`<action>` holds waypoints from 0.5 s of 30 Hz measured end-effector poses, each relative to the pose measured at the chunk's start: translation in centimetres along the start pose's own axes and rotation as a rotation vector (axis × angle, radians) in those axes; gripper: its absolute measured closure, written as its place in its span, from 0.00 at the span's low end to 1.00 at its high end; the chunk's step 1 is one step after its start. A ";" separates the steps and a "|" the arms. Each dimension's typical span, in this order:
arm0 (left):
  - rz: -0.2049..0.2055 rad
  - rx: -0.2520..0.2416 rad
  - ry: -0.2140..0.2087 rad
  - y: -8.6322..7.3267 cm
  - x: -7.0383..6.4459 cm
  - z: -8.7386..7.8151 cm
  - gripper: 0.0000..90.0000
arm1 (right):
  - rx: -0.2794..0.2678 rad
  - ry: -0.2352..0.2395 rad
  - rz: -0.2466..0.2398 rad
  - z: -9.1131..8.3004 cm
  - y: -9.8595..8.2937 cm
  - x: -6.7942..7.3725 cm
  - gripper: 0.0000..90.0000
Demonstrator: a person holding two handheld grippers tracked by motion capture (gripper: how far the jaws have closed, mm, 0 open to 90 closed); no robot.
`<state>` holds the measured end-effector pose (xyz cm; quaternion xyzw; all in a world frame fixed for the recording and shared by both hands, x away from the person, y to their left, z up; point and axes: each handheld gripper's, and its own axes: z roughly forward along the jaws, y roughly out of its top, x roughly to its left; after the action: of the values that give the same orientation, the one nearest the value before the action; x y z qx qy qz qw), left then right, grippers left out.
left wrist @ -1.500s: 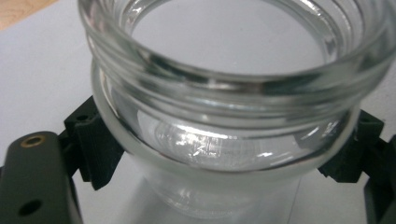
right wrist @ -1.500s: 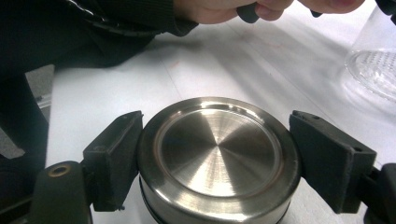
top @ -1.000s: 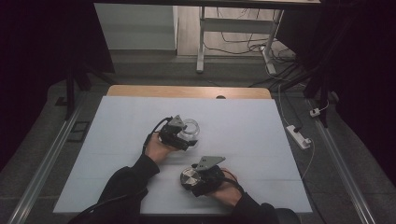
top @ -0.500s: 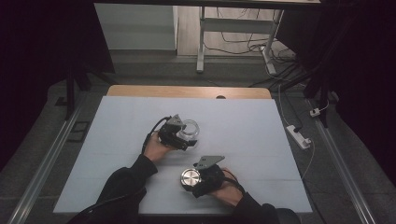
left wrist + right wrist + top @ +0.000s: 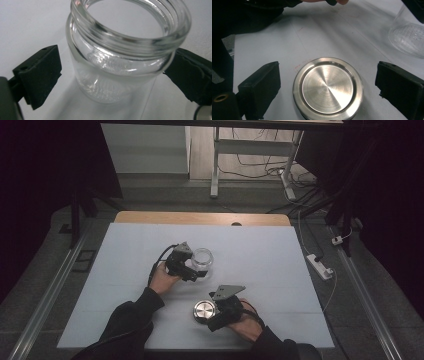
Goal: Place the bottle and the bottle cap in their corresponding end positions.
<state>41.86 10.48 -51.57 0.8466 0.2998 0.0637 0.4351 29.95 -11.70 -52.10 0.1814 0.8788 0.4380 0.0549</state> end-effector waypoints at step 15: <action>-0.013 0.001 0.013 -0.9 -0.9 -3.1 0.00 | -0.047 -0.019 0.015 -1.9 0.4 -0.6 0.06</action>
<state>39.55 12.51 -50.21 0.8444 0.3080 0.0661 0.4332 30.08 -13.13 -50.66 0.1908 0.8664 0.4570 0.0642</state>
